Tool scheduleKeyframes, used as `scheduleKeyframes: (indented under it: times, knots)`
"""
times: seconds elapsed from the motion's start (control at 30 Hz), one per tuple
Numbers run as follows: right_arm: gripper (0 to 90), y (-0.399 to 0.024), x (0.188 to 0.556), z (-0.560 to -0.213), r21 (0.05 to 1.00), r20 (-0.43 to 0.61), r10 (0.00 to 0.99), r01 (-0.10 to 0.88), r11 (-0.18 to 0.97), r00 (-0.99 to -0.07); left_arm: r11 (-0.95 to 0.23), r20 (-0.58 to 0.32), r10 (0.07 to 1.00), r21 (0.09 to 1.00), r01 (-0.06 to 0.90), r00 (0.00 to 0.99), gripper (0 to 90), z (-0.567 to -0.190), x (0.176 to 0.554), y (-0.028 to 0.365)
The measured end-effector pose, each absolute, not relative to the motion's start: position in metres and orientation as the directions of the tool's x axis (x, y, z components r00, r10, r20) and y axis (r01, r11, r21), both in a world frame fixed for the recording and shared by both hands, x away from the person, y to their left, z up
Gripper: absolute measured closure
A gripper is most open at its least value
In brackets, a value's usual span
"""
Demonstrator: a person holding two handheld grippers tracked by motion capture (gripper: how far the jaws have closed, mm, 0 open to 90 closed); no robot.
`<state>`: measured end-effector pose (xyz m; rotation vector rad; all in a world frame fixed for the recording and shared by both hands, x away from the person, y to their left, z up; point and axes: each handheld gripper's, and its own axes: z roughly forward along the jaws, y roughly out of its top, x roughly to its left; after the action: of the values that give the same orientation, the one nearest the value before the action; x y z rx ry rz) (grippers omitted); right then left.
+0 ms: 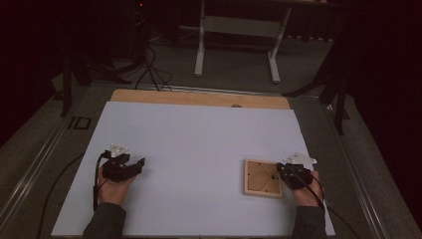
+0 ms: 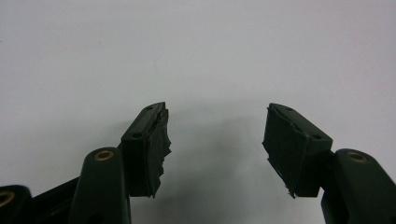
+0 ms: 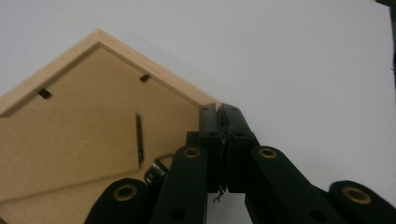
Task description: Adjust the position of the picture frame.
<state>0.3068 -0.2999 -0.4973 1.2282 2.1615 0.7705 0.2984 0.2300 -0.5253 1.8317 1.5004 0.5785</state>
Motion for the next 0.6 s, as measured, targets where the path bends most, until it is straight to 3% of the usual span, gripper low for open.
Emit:
scheduleKeyframes:
  times: [0.6]
  knots:
    - [89.5, -0.313, 0.296, -0.507, 0.659, -0.101, 0.922, 0.669, 0.343, -0.374, -0.098, -0.082, 0.968, 0.744, 0.661, 0.237, 39.8, -0.525, 0.298, 0.229]
